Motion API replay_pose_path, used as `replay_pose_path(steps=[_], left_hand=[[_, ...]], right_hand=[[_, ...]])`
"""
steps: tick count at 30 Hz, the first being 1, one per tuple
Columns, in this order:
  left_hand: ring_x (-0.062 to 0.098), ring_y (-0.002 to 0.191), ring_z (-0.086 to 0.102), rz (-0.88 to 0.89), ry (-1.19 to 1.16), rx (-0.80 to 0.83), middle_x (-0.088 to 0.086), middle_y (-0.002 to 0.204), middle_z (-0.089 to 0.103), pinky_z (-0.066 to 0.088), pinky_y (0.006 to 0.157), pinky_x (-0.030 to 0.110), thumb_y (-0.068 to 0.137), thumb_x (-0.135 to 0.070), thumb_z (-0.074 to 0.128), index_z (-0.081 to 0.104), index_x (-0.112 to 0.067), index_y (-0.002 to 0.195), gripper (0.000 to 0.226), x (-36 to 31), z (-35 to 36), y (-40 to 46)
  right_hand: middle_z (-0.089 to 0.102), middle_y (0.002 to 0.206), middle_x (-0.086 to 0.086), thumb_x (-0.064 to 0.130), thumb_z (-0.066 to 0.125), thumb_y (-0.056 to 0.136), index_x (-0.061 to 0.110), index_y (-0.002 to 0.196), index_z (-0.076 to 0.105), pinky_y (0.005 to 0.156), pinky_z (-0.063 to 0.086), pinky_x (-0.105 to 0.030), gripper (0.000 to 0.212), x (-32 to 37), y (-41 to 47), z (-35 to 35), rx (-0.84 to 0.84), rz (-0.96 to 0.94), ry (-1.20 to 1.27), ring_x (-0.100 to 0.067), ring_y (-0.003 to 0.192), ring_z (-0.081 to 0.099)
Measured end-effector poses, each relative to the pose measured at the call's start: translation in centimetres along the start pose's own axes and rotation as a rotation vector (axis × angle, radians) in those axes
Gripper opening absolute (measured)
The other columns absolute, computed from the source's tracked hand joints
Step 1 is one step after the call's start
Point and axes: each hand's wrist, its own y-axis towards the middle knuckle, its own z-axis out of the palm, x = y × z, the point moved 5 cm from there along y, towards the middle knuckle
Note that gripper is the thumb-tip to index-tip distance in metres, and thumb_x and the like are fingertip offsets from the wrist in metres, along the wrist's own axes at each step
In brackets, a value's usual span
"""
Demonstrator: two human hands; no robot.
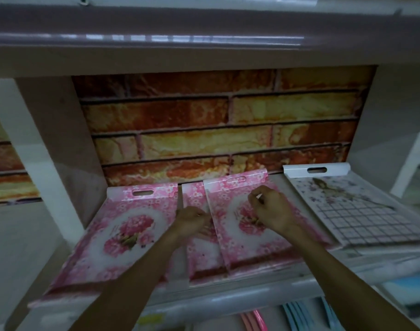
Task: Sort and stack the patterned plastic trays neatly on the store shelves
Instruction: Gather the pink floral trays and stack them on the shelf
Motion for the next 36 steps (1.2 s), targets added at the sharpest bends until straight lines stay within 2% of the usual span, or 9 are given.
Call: replay_pose_path(steps=[7, 12, 16, 19, 23, 26, 27, 30, 36], left_hand=[[0.017, 0.049, 0.068, -0.077, 0.085, -0.143, 0.001, 0.05, 0.068, 0.051, 0.044, 0.023, 0.084, -0.031, 0.074, 0.065, -0.008, 0.063, 0.033, -0.6, 3.3, 1.9], [0.013, 0.064, 0.06, 0.074, 0.172, -0.272, 0.008, 0.081, 0.067, 0.045, 0.049, 0.02, 0.093, -0.017, 0.058, 0.068, -0.004, 0.088, 0.017, -2.4, 4.7, 2.4], [0.013, 0.062, 0.06, 0.106, 0.015, -0.322, 0.0, 0.074, 0.063, 0.048, 0.049, 0.024, 0.095, -0.011, 0.049, 0.058, -0.02, 0.073, 0.026, -3.7, 5.2, 2.0], [0.021, 0.072, 0.067, 0.135, -0.047, -0.336, 0.01, 0.087, 0.07, 0.054, 0.058, 0.029, 0.097, -0.013, 0.049, 0.064, -0.008, 0.087, 0.019, -3.7, 5.6, 1.8], [0.028, 0.093, 0.069, 0.23, -0.106, -0.389, 0.011, 0.109, 0.069, 0.058, 0.078, 0.039, 0.1, -0.026, 0.051, 0.059, -0.009, 0.111, 0.023, -3.5, 4.2, 1.4], [0.021, 0.098, 0.069, 0.284, -0.184, -0.423, 0.004, 0.115, 0.069, 0.058, 0.084, 0.038, 0.1, -0.026, 0.051, 0.059, -0.011, 0.123, 0.028, -3.6, 2.6, 1.1], [0.014, 0.095, 0.07, 0.304, -0.209, -0.441, 0.0, 0.111, 0.07, 0.059, 0.08, 0.03, 0.1, -0.025, 0.052, 0.06, -0.013, 0.123, 0.027, -3.7, 2.1, 0.9], [0.003, 0.083, 0.068, 0.349, -0.3, -0.503, -0.012, 0.097, 0.071, 0.052, 0.06, 0.009, 0.099, -0.019, 0.053, 0.063, -0.02, 0.118, 0.021, -3.9, 0.4, 0.0], [0.001, 0.067, 0.071, 0.337, -0.309, -0.594, -0.01, 0.082, 0.075, 0.054, 0.051, 0.016, 0.097, -0.025, 0.058, 0.065, -0.021, 0.11, 0.016, -3.3, -4.3, -2.8]], right_hand=[[0.064, 0.059, -0.004, 0.024, 0.051, 0.099, 0.012, 0.103, 0.061, 0.052, 0.046, -0.028, 0.016, -2.0, 0.1, -1.2, 0.047, 0.009, 0.004, -0.02, 0.056, 0.062], [0.057, 0.057, 0.004, 0.027, 0.05, 0.098, 0.015, 0.103, 0.061, 0.055, 0.053, -0.034, 0.017, -2.9, 0.7, -1.8, 0.054, 0.016, 0.013, -0.023, 0.057, 0.062], [0.056, 0.05, 0.003, 0.029, 0.049, 0.099, 0.021, 0.102, 0.057, 0.042, 0.041, -0.029, 0.012, -3.8, 1.2, -2.3, 0.026, 0.025, -0.009, -0.016, 0.045, 0.053], [0.056, 0.049, -0.003, 0.027, 0.049, 0.099, 0.017, 0.104, 0.06, 0.044, 0.037, -0.029, 0.016, -5.1, 1.5, -3.4, -0.012, 0.061, -0.037, -0.015, 0.043, 0.047], [0.068, 0.087, -0.01, 0.025, 0.052, 0.096, 0.012, 0.103, 0.064, 0.065, 0.052, -0.033, 0.019, -6.5, 2.0, -5.5, -0.119, 0.111, -0.052, -0.028, 0.078, 0.065], [0.061, 0.101, -0.017, 0.027, 0.051, 0.097, 0.005, 0.111, 0.058, 0.073, 0.046, -0.034, 0.027, -7.0, 2.7, -6.1, -0.188, 0.1, -0.024, -0.035, 0.092, 0.059], [0.06, 0.102, -0.019, 0.029, 0.05, 0.098, 0.003, 0.113, 0.056, 0.073, 0.044, -0.033, 0.031, -7.1, 2.9, -6.2, -0.192, 0.101, -0.01, -0.036, 0.094, 0.059], [0.066, 0.095, -0.018, 0.034, 0.046, 0.1, 0.004, 0.112, 0.057, 0.061, 0.04, -0.026, 0.034, -6.4, 3.6, -5.8, -0.155, 0.077, 0.057, -0.033, 0.085, 0.062], [0.059, 0.06, -0.008, 0.031, 0.04, 0.102, 0.007, 0.096, 0.059, 0.048, 0.034, -0.024, 0.031, -2.3, 4.0, -2.8, -0.12, -0.059, 0.09, -0.033, 0.061, 0.06]])
